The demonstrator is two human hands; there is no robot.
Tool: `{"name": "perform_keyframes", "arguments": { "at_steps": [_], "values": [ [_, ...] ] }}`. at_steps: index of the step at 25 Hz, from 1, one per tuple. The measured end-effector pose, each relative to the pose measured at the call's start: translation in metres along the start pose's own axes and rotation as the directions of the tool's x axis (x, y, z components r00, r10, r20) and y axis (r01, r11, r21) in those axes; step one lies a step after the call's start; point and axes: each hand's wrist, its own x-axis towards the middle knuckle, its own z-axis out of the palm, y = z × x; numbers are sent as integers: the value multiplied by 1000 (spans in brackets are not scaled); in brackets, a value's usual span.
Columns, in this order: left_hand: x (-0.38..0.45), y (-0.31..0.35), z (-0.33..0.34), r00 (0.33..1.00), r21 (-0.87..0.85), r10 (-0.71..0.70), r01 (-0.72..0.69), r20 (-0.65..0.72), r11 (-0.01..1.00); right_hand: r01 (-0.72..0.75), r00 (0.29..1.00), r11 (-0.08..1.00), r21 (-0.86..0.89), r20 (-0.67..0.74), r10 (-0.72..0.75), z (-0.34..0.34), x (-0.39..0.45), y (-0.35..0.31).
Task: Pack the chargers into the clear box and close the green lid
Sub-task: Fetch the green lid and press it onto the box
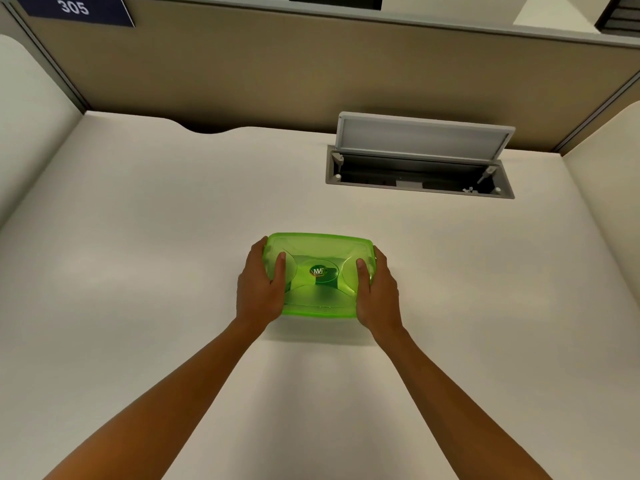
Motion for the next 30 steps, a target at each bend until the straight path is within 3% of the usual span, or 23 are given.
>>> {"name": "perform_keyframes", "arguments": {
  "at_steps": [2, 6, 11, 14, 18, 21, 24, 30],
  "values": [
    [1, 1, 0, 996, 166, 91, -93, 19, 982, 39, 999, 998, -44, 25, -38, 1, 0, 0],
    [5, 4, -1, 960, 354, 220, -268, 170, 896, 321, 946, 910, -262, 124, -298, -1, 5, -2],
    [9, 6, -1, 947, 486, 247, -318, 205, 814, 321, 946, 842, -433, 175, -271, -4, 11, -6],
    [8, 9, -1, 948, 529, 238, -316, 212, 788, 313, 948, 846, -431, 187, -256, -5, 12, -9],
    [4, 8, -1, 973, 276, 193, -221, 126, 935, 243, 967, 952, -188, 121, -223, -3, 7, -9],
    [-5, 5, 0, 998, -52, -4, 1, -70, 999, -20, 1000, 997, 76, -5, 21, 0, -2, -6],
    [-7, 5, 2, 969, -214, -223, 197, -109, 957, -163, 981, 966, 203, -69, 181, 1, -4, -6],
    [5, 11, 10, 919, -466, -381, 293, -104, 835, -231, 958, 918, 322, -89, 272, 1, 19, -10]
  ]
}}
